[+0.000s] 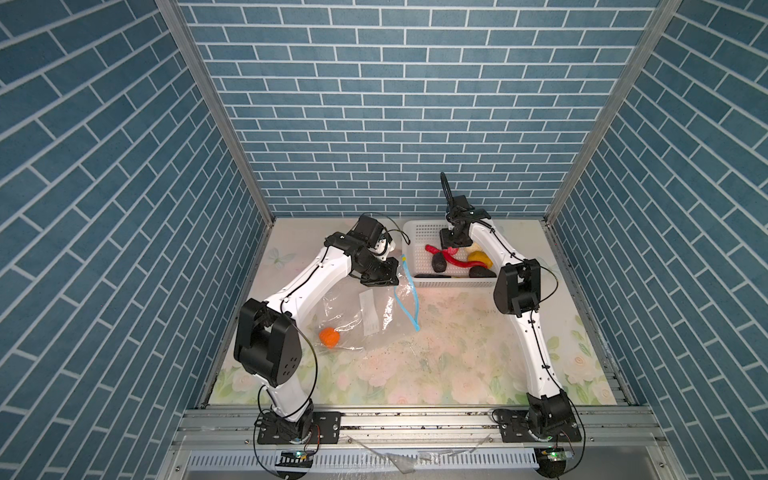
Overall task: Place the food in the zip-top bag and seal the zipper
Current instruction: 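Lower the right gripper and close it on the pink fruit in the basket, then lift the pink fruit and carry it over the open bag mouth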
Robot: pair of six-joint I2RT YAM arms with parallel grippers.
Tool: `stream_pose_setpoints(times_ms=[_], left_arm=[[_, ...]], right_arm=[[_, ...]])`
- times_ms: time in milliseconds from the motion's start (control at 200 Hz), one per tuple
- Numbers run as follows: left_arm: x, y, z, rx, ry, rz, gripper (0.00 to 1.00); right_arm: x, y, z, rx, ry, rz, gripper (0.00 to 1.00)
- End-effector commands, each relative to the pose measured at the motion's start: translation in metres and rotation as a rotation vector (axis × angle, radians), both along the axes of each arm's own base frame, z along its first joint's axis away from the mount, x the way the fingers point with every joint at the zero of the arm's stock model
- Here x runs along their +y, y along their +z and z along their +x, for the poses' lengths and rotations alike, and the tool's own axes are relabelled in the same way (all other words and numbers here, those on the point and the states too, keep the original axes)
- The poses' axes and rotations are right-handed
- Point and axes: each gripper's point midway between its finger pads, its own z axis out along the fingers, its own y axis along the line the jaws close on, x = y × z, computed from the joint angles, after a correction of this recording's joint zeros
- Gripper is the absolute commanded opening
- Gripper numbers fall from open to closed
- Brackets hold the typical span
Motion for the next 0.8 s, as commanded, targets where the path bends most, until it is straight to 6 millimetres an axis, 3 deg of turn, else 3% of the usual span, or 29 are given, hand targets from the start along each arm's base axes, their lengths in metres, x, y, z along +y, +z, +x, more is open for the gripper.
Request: stream_pose_setpoints(times_ms=[0, 365, 425, 565, 795], left_arm=[[0.004, -0.006, 0.004, -0.005, 0.005, 0.007, 0.00], [0.003, -0.014, 0.007, 0.017, 0.036, -0.016, 0.00], [0.004, -0.013, 0.007, 0.013, 0.038, -0.016, 0.00], [0.003, -0.010, 0.008, 0.012, 0.040, -0.026, 0.00], [-0.001, -0.006, 0.011, 0.011, 0.036, -0.038, 0.00]], right_arm=[[0.002, 0.054, 0.000, -0.073, -0.022, 0.071, 0.60], [0.003, 0.089, -0.039, -0.096, -0.002, 0.171, 0.57], [0.000, 0.103, -0.050, -0.115, -0.015, 0.193, 0.57], [0.013, 0.123, -0.084, -0.143, 0.042, 0.274, 0.56], [0.046, 0.139, -0.142, -0.170, 0.188, 0.393, 0.55]])
